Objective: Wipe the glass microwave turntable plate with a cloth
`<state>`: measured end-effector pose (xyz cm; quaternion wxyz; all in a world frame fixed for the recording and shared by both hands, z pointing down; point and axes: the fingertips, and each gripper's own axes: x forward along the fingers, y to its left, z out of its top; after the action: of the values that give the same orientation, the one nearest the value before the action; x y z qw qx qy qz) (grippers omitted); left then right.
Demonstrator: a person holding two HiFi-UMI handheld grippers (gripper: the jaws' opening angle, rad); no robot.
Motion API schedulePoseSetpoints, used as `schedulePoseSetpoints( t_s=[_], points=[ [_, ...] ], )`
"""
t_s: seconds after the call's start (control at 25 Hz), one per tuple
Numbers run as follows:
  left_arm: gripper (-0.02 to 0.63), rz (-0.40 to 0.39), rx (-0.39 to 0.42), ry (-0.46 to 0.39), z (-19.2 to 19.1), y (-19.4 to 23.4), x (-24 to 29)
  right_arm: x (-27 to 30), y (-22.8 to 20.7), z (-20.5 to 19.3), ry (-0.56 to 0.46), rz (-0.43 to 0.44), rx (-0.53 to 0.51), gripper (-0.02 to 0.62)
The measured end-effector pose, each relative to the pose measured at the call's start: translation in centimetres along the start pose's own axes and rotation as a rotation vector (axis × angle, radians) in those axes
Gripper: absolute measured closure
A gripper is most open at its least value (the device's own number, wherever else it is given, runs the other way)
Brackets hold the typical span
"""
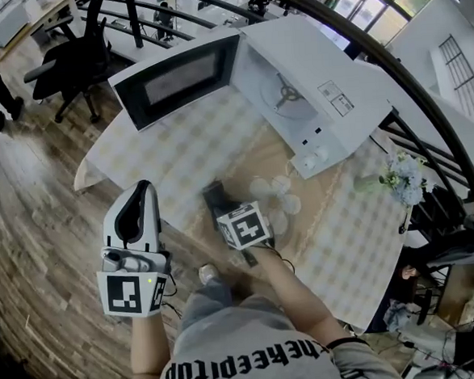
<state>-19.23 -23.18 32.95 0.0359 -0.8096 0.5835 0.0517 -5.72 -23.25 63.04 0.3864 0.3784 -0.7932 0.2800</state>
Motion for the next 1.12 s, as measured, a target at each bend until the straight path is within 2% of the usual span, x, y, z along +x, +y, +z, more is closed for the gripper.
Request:
schedulePoseSetpoints(
  t_s=[0.08, 0.24, 0.48, 0.92, 1.12],
  points=[
    [0.594, 0.006, -0.001, 0.003, -0.1, 0.4, 0.0, 0.7, 0.1, -0.2, 0.024, -0.011, -0.024, 0.496],
    [0.594, 0.014, -0.005, 0.004, -0.2, 0.8, 0.2, 0.7, -0.8, -0.1, 0.020, -0.031, -0.002, 0.495],
    [0.594, 0.008, -0.008, 0.005, -0.4, 0.9, 0.1, -0.1, -4.6, -0.2, 0.003, -0.129, 0.011, 0.497],
    [0.594, -0.004, -0.010, -0.001, -0.2, 0.9, 0.0, -3.7, -14.7, -3.1, 0.009, -0.324, 0.158, 0.497],
    [0.594, -0.002, -0.010, -0.004, -0.1, 1.2, -0.3, -4.5, -16.4, -3.7, 0.004, -0.349, 0.222, 0.497]
  ],
)
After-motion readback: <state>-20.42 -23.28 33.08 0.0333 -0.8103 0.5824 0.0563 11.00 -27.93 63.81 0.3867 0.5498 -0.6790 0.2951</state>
